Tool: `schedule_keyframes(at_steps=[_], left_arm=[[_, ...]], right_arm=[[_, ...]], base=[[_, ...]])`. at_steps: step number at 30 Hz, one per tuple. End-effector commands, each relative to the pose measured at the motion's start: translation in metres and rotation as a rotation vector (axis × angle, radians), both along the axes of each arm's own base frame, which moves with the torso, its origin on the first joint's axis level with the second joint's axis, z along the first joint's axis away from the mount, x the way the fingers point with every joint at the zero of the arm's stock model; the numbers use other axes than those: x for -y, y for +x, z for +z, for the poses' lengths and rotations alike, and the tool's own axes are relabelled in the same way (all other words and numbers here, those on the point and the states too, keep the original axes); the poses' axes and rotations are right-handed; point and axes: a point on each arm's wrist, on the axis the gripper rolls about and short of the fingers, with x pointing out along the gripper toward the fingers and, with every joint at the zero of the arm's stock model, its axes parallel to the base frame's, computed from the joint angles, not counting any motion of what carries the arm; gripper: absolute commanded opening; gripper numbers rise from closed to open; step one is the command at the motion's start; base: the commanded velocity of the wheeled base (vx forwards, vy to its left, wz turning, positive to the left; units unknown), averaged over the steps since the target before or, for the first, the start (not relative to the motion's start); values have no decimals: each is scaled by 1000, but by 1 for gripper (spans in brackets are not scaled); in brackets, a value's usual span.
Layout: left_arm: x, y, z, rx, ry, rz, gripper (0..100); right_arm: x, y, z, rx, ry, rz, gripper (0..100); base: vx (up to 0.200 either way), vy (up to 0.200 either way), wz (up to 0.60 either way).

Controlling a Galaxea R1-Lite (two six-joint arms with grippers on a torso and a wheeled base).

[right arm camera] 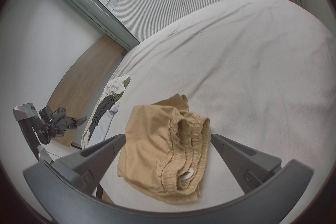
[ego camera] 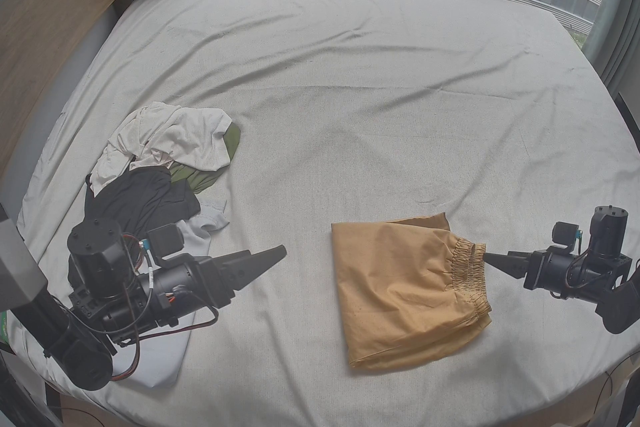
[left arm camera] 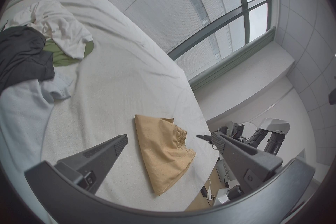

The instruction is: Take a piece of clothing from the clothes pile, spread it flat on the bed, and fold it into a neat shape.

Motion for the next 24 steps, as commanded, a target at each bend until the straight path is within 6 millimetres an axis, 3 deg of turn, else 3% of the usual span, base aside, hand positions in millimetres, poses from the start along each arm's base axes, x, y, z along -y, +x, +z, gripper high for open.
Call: schedule_keyframes(at_steps=[1,12,24], left_arm=[[-8,0,-9,-17,5,14,100],[-9,6,-22,-49,20,26,100],[-9,7,-26,-64,27,25,100]], right_arm=[[-5,-11,-6,-40,-6,28,100],[-42,-20,-24,-120,-3,215,100],[-46,-19,-54,-242,-41,207,100]], base=[[0,0,0],[0,0,0],[0,0,0]])
